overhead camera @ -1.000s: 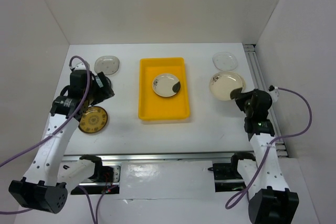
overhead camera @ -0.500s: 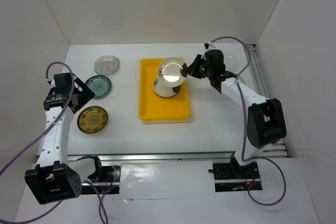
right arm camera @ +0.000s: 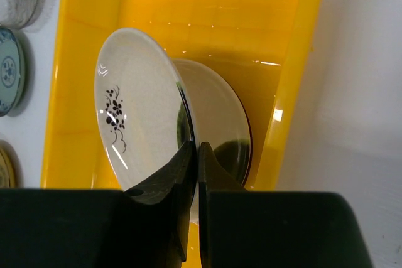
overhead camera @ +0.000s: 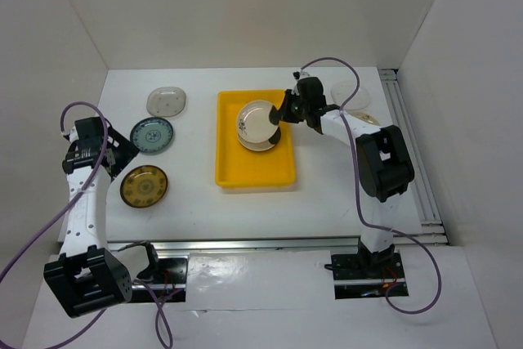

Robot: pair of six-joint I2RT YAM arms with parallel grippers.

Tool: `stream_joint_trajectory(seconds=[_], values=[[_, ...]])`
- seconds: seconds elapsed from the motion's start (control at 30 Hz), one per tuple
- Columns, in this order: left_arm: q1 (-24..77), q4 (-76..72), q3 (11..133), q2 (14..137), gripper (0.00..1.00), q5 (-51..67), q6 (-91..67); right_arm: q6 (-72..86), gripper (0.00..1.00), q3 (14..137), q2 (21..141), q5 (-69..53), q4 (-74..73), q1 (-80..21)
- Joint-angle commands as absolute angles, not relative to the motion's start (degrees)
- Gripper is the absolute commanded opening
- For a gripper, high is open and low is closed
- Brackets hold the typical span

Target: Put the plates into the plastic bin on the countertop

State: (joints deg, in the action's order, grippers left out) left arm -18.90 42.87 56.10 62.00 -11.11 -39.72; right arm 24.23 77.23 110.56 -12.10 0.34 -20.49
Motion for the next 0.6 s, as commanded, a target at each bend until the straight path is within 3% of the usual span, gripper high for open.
stream_joint_trajectory(seconds=[0.0, 0.1, 0.2, 0.27, 0.37, 0.4, 0.43, 0.47, 0.57], values=[[-19.25, 42.98, 55.63, 61.26, 1.0, -12.04, -41.04, 23.12, 0.05, 79.02, 110.74, -11.6, 0.79, -21.62], [-19.25, 42.98, 55.63, 61.87, 1.0, -12.04, -41.04, 23.12, 0.21, 78.4, 110.74, -11.07, 1.41, -21.62], [-19.25, 42.98, 55.63, 62.49, 1.0, -11.52, -41.04, 22.59, 0.26, 77.78, 110.21, -11.07, 1.41, -22.24], [-19.25, 42.98, 55.63, 63.02, 1.0, -11.51, -41.04, 22.06, 0.47, 77.78, 108.99, -11.77, 1.41, -22.76], [-19.25, 42.98, 55.63, 63.02, 1.0, -11.51, -41.04, 21.45, 0.64, 77.26, 106.18, -11.78, 1.41, -24.42], [-19.25, 42.98, 55.11, 63.02, 1.0, -11.51, -41.04, 21.45, 0.77, 77.26, 104.08, -11.78, 1.41, -25.04], [-19.25, 42.98, 55.11, 63.02, 1.0, -10.82, -41.04, 21.45, 0.81, 77.26, 102.84, -11.78, 1.41, -25.74], [-19.25, 42.98, 54.59, 63.02, 1.0, -10.29, -41.04, 20.75, 0.98, 77.26, 101.61, -10.99, 1.41, -27.49], [-19.25, 42.98, 52.65, 63.02, 1.0, -9.67, -42.88, 20.21, 1.0, 76.03, 96.78, -10.37, 1.41, -29.44]])
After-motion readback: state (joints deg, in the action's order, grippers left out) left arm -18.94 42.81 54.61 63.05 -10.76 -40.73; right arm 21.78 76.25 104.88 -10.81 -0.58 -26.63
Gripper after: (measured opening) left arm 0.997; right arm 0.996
